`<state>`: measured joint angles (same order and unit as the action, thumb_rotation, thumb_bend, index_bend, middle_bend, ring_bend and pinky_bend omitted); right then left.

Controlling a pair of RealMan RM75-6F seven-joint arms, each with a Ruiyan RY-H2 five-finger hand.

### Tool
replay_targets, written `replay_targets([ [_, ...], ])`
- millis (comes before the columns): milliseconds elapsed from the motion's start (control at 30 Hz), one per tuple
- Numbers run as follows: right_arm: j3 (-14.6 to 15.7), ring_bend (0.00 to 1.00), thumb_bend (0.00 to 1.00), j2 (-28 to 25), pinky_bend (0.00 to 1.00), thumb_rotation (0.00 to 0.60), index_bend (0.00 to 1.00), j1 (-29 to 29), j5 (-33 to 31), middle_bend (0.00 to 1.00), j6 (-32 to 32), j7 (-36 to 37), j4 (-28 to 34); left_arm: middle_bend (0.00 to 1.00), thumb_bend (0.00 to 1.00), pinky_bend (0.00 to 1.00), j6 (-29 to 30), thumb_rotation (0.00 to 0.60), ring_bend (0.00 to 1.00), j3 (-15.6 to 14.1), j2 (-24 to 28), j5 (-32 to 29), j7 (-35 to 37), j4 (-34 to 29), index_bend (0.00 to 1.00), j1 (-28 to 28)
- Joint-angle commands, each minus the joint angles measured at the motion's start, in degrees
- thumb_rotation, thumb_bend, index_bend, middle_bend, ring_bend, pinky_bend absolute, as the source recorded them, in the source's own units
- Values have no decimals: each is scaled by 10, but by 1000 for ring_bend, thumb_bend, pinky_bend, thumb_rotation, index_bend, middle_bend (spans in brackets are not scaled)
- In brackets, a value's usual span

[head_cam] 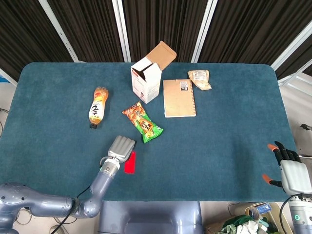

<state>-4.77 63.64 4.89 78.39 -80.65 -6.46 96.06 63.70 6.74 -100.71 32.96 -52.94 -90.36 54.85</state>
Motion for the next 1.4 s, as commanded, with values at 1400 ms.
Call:
replay_targets([
  [1400, -1, 171, 0, 1, 152, 600, 211, 0, -2, 77, -1, -2, 0, 841, 478, 911, 3, 600, 905, -11, -19, -16, -28, 14, 450, 3],
])
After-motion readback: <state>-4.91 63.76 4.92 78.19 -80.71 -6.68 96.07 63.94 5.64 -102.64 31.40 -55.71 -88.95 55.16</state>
